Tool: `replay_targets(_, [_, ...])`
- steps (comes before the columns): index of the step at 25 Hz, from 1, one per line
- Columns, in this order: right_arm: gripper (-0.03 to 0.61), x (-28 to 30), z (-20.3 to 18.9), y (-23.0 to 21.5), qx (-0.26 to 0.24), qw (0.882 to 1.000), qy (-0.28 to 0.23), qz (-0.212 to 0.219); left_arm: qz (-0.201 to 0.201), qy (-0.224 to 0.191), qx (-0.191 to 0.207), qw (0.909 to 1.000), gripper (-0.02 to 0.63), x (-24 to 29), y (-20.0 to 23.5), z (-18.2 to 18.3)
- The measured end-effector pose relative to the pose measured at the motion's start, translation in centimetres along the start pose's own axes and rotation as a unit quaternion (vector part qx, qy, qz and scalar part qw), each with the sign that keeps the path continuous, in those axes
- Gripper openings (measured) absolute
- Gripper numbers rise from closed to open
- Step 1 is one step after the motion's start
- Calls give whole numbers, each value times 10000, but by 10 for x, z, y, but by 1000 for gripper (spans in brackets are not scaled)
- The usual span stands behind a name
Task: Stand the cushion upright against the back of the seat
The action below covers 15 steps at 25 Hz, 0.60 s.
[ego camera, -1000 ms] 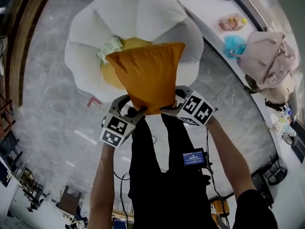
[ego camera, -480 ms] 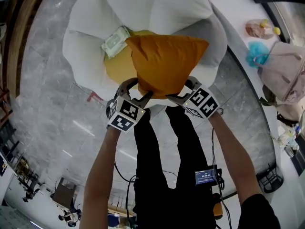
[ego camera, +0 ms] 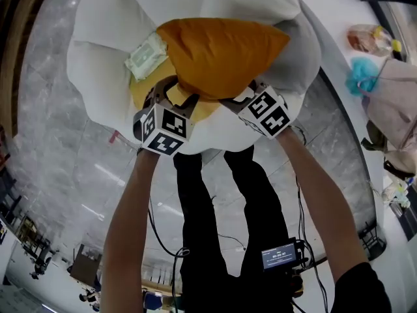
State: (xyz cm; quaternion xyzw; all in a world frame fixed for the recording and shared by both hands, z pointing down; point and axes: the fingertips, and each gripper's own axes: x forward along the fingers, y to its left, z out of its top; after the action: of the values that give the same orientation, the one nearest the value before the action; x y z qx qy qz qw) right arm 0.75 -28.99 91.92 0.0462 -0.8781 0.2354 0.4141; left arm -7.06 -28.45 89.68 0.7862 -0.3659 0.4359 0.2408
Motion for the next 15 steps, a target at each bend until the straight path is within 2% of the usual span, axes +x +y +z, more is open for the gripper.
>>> replay_targets(9, [314, 38, 14, -40, -299, 9986, -55, -438, 372, 104, 293, 9988, 241, 36, 42, -4])
replay_targets(15, [314, 54, 11, -62, -302, 9983, 24, -495, 498, 277, 375, 9977, 236, 58, 56, -4])
